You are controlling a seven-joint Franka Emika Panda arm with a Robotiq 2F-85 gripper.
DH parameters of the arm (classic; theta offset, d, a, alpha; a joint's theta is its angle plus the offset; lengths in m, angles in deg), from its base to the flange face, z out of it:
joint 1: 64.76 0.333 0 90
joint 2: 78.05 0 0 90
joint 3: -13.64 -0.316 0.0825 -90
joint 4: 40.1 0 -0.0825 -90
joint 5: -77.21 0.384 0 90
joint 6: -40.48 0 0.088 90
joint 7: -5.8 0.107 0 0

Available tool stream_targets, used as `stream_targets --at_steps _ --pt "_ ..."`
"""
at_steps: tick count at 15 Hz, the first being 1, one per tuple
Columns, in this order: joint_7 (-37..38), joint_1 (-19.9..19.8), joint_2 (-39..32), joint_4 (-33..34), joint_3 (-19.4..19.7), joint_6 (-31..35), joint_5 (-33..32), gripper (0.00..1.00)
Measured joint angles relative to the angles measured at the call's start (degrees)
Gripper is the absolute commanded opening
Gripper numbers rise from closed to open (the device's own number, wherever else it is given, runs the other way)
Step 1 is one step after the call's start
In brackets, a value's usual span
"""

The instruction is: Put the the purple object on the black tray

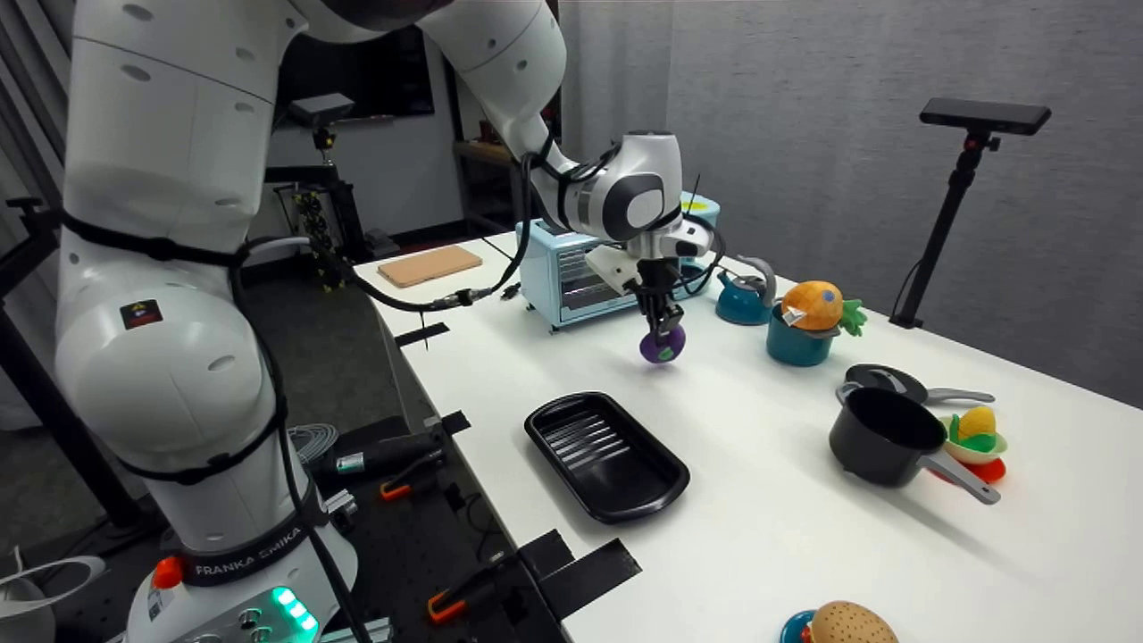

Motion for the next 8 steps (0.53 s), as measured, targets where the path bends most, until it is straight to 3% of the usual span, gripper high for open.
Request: stream_targets --at_steps 8 --pt "3.82 0.63 12.41 -12.99 0.03 1.06 -4.38 0.04"
